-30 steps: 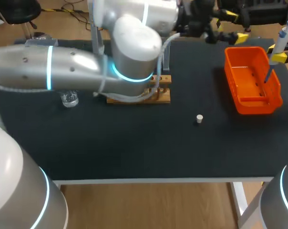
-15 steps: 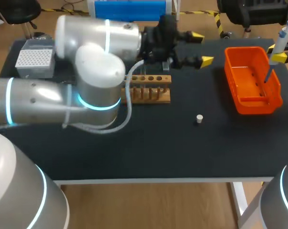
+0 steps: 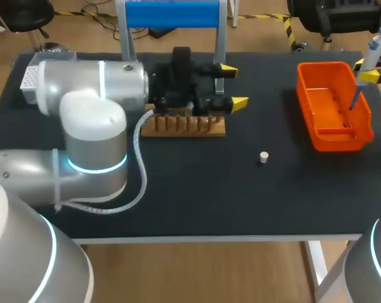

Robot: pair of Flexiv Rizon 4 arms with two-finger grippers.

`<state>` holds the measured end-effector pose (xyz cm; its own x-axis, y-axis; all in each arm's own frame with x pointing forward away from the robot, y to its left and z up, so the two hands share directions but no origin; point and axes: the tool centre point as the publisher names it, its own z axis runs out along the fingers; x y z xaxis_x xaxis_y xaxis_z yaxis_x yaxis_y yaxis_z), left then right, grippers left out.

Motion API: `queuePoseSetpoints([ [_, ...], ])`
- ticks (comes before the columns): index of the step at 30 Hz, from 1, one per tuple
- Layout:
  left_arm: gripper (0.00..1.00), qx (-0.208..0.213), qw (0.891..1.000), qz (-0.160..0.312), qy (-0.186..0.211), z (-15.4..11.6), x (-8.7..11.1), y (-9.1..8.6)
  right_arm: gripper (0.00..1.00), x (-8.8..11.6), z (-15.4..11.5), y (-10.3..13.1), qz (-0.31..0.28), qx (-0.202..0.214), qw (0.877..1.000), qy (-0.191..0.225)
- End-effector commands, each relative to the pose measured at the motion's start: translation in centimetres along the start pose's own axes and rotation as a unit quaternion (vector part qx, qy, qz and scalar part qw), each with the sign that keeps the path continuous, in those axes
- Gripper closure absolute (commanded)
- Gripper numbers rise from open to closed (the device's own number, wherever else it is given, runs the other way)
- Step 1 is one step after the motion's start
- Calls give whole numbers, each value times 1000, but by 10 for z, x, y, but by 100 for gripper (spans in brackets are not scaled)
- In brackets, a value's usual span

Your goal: Invert the test tube, pick up the pipette, mount the tip to pipette, aspirate from beaker and dispense into the tube, eject the tip, return the pipette, and cap with the stopper.

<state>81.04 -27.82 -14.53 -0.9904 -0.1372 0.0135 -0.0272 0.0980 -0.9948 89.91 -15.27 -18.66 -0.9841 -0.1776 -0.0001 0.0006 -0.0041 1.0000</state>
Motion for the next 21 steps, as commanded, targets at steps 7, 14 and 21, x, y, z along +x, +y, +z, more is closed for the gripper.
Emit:
queuePoseSetpoints([
  [7, 0, 92, 996, 4, 10, -31, -9, -4, 100, -1, -2, 1, 0, 1, 1000, 2],
  [14, 0, 59, 998, 2, -6, -33, -8, -17, 100, -1, -2, 1, 0, 1, 1000, 2],
  [21, 0, 30, 1000, 5, -1, -30, -7, -30, 100, -1, -2, 1, 0, 1, 1000, 2],
])
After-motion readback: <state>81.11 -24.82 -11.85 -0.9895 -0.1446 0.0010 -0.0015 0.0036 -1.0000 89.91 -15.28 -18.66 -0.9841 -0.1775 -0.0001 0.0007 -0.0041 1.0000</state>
